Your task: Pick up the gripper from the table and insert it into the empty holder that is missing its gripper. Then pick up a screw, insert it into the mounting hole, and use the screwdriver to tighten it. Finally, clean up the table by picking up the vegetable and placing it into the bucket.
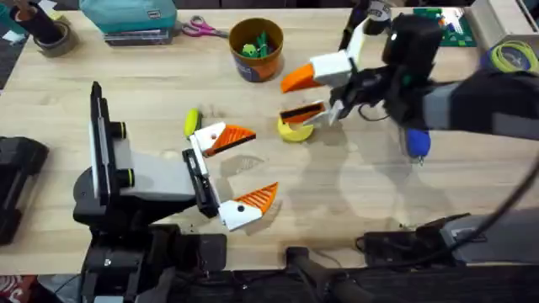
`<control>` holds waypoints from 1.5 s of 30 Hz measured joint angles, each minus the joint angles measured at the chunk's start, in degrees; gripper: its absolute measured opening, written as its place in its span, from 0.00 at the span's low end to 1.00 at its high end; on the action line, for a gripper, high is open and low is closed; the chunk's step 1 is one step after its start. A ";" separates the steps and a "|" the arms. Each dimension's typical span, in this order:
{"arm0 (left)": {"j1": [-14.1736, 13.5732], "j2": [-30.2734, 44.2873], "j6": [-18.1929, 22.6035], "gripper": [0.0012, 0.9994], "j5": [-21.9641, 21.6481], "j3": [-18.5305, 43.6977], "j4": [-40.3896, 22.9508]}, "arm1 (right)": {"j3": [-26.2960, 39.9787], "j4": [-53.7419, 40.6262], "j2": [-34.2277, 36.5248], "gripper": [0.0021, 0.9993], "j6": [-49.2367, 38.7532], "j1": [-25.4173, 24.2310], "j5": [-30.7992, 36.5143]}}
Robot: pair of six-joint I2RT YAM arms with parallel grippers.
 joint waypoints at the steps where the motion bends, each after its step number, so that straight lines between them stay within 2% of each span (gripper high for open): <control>1: 0.00 0.00 0.00 0.99 -0.02 0.00 0.00 | 0.89 -3.87 -1.15 1.00 -2.96 -0.63 -0.28; 8: 0.00 0.00 0.00 0.99 -0.01 0.00 0.00 | 10.53 -29.60 -7.46 1.00 -24.14 -5.40 -0.61; 13: 0.00 0.00 -0.02 0.99 0.00 0.00 0.00 | 17.53 -47.67 -9.26 1.00 -37.21 -6.33 3.89; 17: 0.00 0.00 0.00 0.99 0.00 0.00 0.00 | 25.12 -68.88 -9.42 1.00 -50.07 -5.88 12.94; 20: 0.00 0.00 0.00 0.99 0.00 0.00 0.00 | 31.94 -84.09 -9.42 1.00 -59.81 -4.46 23.73; 23: 0.00 0.02 0.00 0.99 0.00 0.00 0.00 | 38.57 -93.47 -9.44 1.00 -67.65 -1.75 35.60; 27: 0.00 0.00 -0.02 0.99 0.00 0.00 0.00 | 44.38 -99.22 -9.85 1.00 -74.57 2.92 51.18; 32: 0.00 0.00 0.00 0.99 0.00 0.00 0.00 | 45.26 -102.30 -10.16 1.00 -78.40 7.13 65.37; 37: 0.00 0.00 -0.01 0.99 0.00 0.00 0.00 | 45.26 -103.69 -10.16 1.00 -79.78 8.64 71.89; 45: 0.00 0.00 0.00 0.99 0.00 0.00 0.00 | 45.24 -103.44 -10.16 1.00 -80.52 8.64 74.59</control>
